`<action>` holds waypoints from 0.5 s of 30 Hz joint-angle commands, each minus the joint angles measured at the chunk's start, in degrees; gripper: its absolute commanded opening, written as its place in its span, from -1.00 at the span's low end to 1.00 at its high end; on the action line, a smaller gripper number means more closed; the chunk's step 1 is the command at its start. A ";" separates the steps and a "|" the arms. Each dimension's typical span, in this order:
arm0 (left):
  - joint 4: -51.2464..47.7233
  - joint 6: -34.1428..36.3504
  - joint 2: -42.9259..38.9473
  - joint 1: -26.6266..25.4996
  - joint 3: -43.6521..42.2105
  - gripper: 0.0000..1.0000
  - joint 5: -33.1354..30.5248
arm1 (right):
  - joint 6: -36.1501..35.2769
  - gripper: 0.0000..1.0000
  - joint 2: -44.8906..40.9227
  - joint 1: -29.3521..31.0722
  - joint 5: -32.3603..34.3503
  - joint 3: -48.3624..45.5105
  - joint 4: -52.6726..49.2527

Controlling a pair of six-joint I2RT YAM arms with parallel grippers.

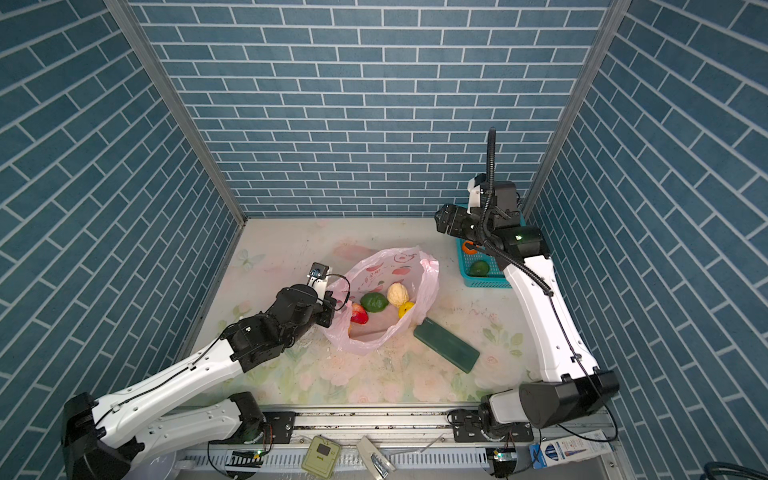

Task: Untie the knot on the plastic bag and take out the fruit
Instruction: 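Move the right gripper back into the bag above the remaining fruit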

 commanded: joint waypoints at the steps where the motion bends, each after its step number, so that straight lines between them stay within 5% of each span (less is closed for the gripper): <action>1: -0.40 -0.48 -0.30 0.26 -0.71 -1.00 0.56 | -0.93 0.77 0.29 4.84 -1.53 6.30 -7.63; 7: -0.75 -0.48 -0.59 0.26 -0.66 -1.00 0.07 | -2.01 0.77 6.58 16.89 -0.35 17.25 -12.85; 15: -1.37 -0.66 -1.03 0.26 -0.75 -1.00 -1.24 | -1.79 0.75 12.32 29.43 1.28 18.65 -13.92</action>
